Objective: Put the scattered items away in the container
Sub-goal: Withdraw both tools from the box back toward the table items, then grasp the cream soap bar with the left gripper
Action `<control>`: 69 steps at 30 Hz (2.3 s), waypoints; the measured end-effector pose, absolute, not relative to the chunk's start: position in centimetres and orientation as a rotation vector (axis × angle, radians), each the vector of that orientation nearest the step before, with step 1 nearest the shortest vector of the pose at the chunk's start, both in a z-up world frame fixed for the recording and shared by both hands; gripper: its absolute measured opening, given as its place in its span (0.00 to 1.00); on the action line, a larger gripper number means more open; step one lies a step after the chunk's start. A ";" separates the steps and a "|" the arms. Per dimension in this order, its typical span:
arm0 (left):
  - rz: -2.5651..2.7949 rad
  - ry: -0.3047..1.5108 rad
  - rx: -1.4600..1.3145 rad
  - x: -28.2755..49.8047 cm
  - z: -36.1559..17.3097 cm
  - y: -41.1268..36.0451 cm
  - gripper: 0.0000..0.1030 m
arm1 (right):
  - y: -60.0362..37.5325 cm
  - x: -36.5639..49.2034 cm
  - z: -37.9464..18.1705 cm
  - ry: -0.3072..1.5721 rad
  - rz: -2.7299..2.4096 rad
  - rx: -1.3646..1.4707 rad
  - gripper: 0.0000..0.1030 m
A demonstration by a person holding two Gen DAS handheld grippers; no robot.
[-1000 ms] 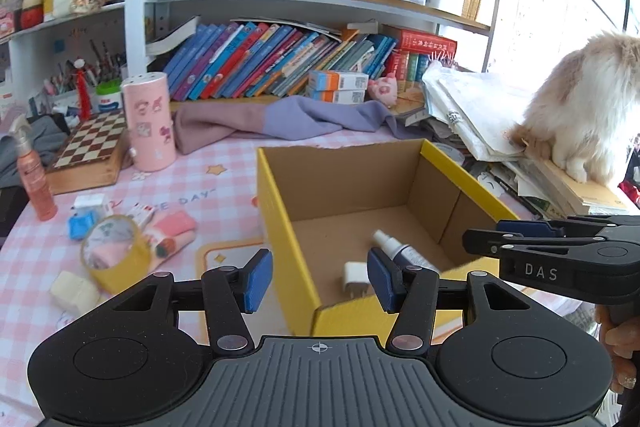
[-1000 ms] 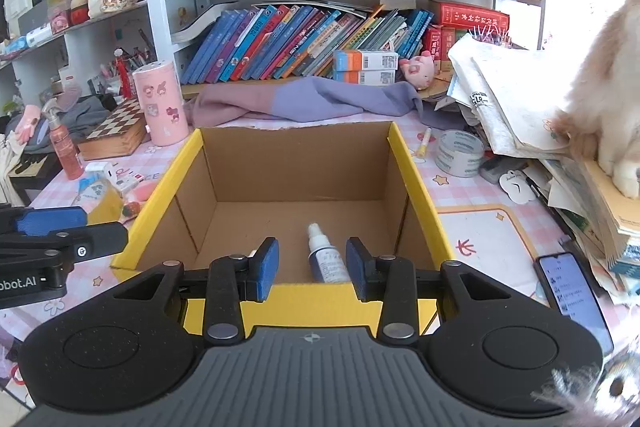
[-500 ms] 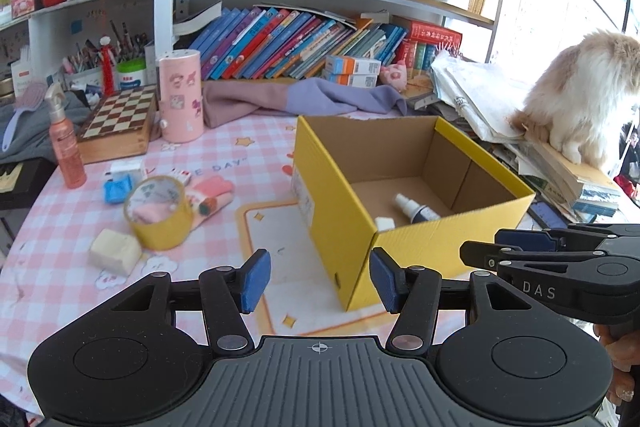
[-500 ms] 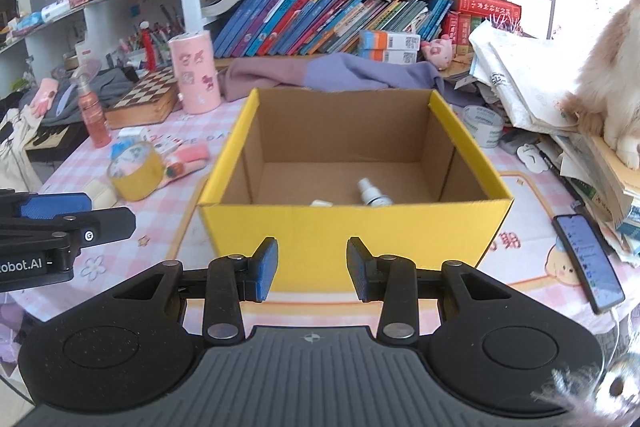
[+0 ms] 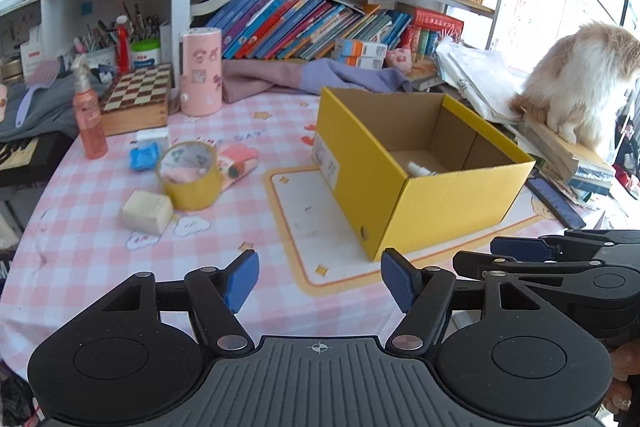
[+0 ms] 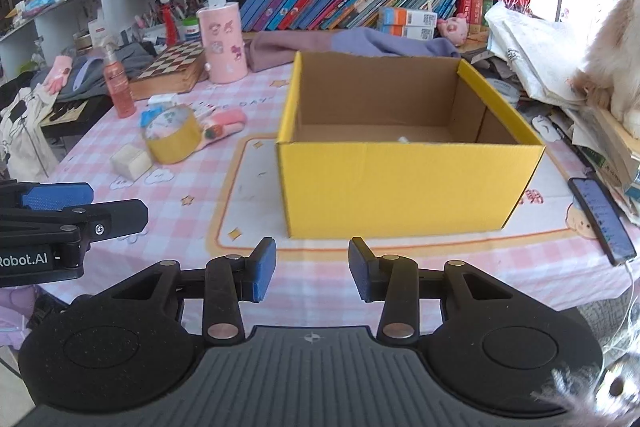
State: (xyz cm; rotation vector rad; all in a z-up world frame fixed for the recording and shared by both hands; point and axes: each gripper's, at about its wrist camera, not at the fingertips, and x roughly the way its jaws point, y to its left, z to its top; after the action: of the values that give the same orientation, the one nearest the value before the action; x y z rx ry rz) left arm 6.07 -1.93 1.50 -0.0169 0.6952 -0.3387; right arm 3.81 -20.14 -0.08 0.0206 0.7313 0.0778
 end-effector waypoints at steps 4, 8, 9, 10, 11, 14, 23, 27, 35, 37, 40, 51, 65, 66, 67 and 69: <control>-0.331 0.713 -0.017 5.4 1.1 -0.6 0.70 | -18.6 3.2 -0.7 0.753 0.091 0.026 0.38; -0.317 0.726 -0.018 4.7 0.7 0.8 0.71 | -17.1 2.7 -1.0 0.769 0.107 0.026 0.38; -0.312 0.730 -0.020 4.6 0.6 1.2 0.71 | -16.7 2.6 -1.1 0.773 0.112 0.024 0.38; -0.307 0.733 -0.022 4.4 0.5 1.5 0.71 | -16.3 2.5 -1.2 0.777 0.116 0.023 0.39; -0.302 0.736 -0.025 4.3 0.4 1.9 0.71 | -16.0 2.4 -1.3 0.780 0.121 0.021 0.39; -0.290 0.744 -0.033 4.0 0.2 2.8 0.71 | -15.0 2.2 -1.4 0.786 0.134 0.013 0.39; -0.238 0.748 -0.050 3.1 0.1 5.4 0.71 | -12.1 2.3 -1.6 0.796 0.183 -0.013 0.40; -0.201 0.738 -0.056 2.9 0.4 6.7 0.71 | -10.8 2.4 -1.3 0.784 0.216 -0.025 0.41; -0.172 0.732 -0.070 3.0 0.5 7.7 0.71 | -9.5 2.9 -1.0 0.778 0.247 -0.052 0.41; -0.170 0.739 -0.075 3.1 0.3 7.7 0.71 | -9.3 3.0 -1.1 0.781 0.253 -0.061 0.41; -0.165 0.746 -0.082 3.4 0.0 7.8 0.71 | -9.1 3.4 -1.3 0.787 0.262 -0.073 0.41; -0.135 0.760 -0.085 7.2 -0.6 8.3 0.71 | -8.4 7.8 -1.8 0.801 0.301 -0.092 0.41; -0.080 0.811 -0.076 14.7 -2.4 9.3 0.71 | -7.5 16.0 -3.0 0.848 0.341 -0.120 0.42; -0.078 0.813 -0.071 15.2 -2.6 9.3 0.71 | -7.5 16.6 -3.0 0.848 0.339 -0.119 0.43; -0.077 0.815 -0.066 15.8 -2.7 9.2 0.72 | -7.6 17.2 -3.0 0.847 0.337 -0.118 0.43; -0.078 0.820 -0.051 16.8 -3.1 9.1 0.75 | -7.7 18.4 -3.0 0.845 0.332 -0.114 0.43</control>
State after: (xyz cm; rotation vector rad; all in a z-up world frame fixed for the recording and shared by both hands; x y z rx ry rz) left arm 16.85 9.06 -3.11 -0.0511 0.8200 -0.0778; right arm 18.39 -7.68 -3.04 -0.1142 0.8452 0.3323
